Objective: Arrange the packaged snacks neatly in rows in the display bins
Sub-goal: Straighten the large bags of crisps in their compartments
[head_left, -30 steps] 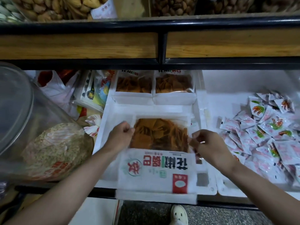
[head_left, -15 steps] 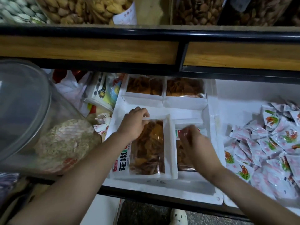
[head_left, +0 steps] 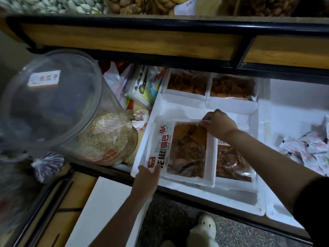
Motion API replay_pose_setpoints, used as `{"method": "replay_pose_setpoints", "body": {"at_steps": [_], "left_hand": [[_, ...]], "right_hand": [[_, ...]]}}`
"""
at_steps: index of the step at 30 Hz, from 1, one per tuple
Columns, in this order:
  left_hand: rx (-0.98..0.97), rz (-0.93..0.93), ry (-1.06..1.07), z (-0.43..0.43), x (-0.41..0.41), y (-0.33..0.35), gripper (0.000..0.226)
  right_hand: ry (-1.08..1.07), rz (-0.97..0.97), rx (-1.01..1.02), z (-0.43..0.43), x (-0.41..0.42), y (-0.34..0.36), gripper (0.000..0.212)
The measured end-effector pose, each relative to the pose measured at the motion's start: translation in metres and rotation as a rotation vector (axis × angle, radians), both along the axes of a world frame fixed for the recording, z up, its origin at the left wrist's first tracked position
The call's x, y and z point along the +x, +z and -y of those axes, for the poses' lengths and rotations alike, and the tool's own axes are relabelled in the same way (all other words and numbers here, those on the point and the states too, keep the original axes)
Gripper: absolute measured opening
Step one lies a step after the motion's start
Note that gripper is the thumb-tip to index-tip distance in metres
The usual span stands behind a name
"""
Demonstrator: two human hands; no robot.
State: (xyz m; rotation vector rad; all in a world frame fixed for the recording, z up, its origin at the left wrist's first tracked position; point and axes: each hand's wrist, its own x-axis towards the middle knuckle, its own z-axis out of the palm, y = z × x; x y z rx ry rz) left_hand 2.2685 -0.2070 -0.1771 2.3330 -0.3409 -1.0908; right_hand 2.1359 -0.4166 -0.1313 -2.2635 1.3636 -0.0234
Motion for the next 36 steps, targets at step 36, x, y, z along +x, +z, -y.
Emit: {"method": "replay_pose_setpoints", "body": {"at_steps": [36], "left_hand": [[-0.386,0.253,-0.294,0.063,0.066,0.005,0.029]], "right_hand": [[-0.234,0.152,0.366,-0.114,-0.019,-0.059,0.017]]}}
